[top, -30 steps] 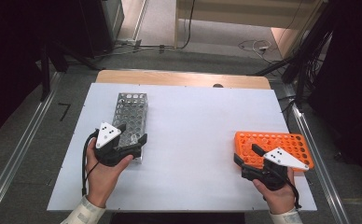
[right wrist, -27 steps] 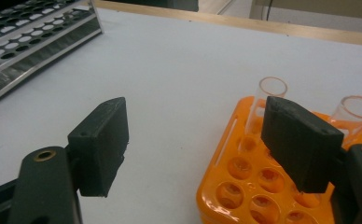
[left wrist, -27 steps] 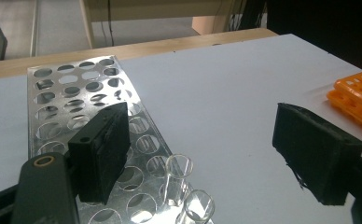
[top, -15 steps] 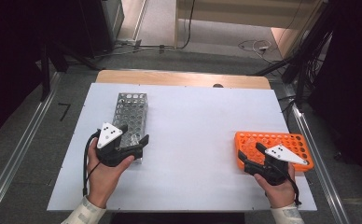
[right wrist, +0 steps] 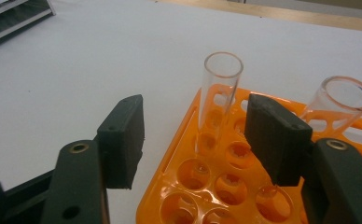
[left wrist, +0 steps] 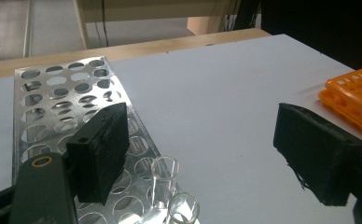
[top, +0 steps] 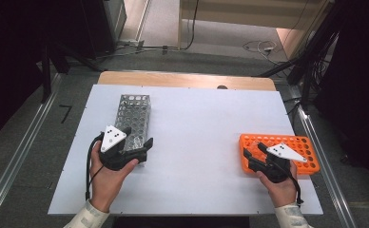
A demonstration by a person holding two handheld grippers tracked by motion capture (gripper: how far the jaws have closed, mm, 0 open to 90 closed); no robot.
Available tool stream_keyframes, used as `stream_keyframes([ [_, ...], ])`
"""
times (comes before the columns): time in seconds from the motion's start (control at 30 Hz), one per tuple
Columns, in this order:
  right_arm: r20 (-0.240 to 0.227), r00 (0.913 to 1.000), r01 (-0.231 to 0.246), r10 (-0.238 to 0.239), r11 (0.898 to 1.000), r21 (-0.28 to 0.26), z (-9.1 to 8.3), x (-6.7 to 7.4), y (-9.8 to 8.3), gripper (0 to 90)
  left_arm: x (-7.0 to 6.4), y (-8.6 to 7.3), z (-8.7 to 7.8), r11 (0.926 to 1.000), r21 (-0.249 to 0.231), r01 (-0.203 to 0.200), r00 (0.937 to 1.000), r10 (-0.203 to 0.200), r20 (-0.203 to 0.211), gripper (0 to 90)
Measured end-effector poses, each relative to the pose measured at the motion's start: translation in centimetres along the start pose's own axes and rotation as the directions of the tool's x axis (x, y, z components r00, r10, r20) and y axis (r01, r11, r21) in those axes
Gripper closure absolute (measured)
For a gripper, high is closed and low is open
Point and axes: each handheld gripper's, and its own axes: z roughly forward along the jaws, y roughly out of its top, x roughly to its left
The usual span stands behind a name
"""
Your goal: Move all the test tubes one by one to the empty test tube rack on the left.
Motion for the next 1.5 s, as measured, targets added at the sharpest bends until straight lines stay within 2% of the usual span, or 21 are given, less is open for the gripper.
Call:
stream_keyframes([
  [0.23, 0.017, 0.9998, 0.013, -0.013, 1.000, -0.003, 0.5, 0.2, -0.1, 49.4, -0.1, -0.1, 0.1, 1.0000, 0.005, -0.001, 1.0000, 0.001, 0.000, 18.4],
  [0.37, 0.040, 0.9992, 0.001, -0.001, 1.000, -0.004, 0.6, 0.1, 0.0, 58.6, -0.2, -0.1, 0.1, 1.0000, 0.004, 0.000, 1.0000, 0.000, -0.001, 18.5],
  [0.53, 0.073, 0.9972, -0.016, 0.014, 1.000, 0.020, 0.9, 0.1, 0.0, 64.1, -0.2, -0.2, 0.2, 1.0000, 0.008, -0.005, 1.0000, 0.005, 0.001, 18.6],
  [0.73, 0.065, 0.9979, -0.009, 0.007, 1.000, 0.027, 1.0, 0.1, 0.0, 72.2, -0.3, -0.2, 0.2, 0.9999, 0.009, -0.006, 1.0000, 0.006, 0.000, 18.6],
  [0.97, 0.069, 0.9976, -0.009, 0.008, 1.000, 0.008, 0.6, 0.1, 0.3, 73.3, -0.3, -0.1, 0.2, 1.0000, 0.009, -0.003, 1.0000, 0.003, 0.004, 18.3],
  [1.07, 0.060, 0.9981, -0.011, 0.011, 1.000, -0.004, 0.1, 0.1, 0.7, 73.2, -0.3, -0.1, 0.2, 0.9999, 0.010, -0.004, 1.0000, 0.004, 0.003, 18.3],
  [1.13, 0.064, 0.9979, 0.007, -0.007, 1.000, -0.010, -0.2, 0.3, 1.0, 73.2, -0.4, -0.1, 0.2, 0.9999, 0.010, -0.005, 1.0000, 0.005, 0.002, 18.3],
  [1.37, 0.058, 0.9983, 0.005, -0.003, 0.999, -0.036, -1.3, 0.4, 1.9, 73.2, -0.4, 0.0, 0.1, 1.0000, 0.005, -0.007, 1.0000, 0.007, 0.005, 18.1],
  [1.5, 0.036, 0.9993, 0.003, -0.001, 0.999, -0.040, -1.7, 0.7, 2.1, 73.2, -0.5, 0.1, 0.1, 1.0000, 0.006, -0.007, 0.9999, 0.007, 0.010, 18.1],
])
